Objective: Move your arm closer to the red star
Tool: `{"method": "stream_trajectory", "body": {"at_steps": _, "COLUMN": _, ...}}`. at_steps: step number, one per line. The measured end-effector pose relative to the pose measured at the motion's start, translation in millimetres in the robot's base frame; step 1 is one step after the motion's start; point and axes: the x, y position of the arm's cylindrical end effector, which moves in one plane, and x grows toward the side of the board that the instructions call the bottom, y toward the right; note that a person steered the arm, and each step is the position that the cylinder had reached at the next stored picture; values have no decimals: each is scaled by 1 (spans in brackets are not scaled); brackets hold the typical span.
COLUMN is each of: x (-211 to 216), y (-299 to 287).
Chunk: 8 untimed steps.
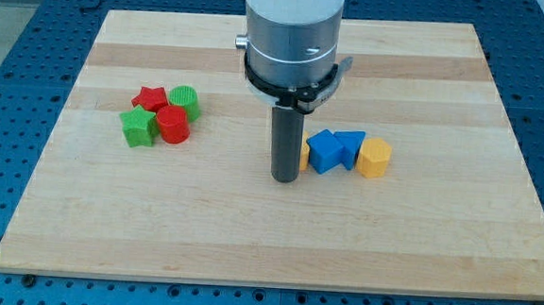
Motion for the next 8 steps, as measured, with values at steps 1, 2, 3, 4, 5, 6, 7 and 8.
{"method": "stream_trajectory", "body": {"at_steps": 1, "x": 12, "y": -40}}
{"method": "stream_trajectory", "body": {"at_steps": 2, "x": 7, "y": -77}}
{"method": "stream_trajectory", "body": {"at_steps": 3, "x": -19, "y": -83}}
{"method": "stream_trajectory", "body": {"at_steps": 4, "x": -54, "y": -78}}
{"method": "stream_trajectory", "body": {"at_steps": 5, "x": -90, "y": -76}}
{"method": "stream_trajectory", "body": {"at_steps": 6, "x": -130, "y": -79}}
{"method": "stream_trajectory", "body": {"at_steps": 7, "x": -158, "y": -115}}
{"method": "stream_trajectory", "body": {"at_steps": 8, "x": -165, "y": -164}}
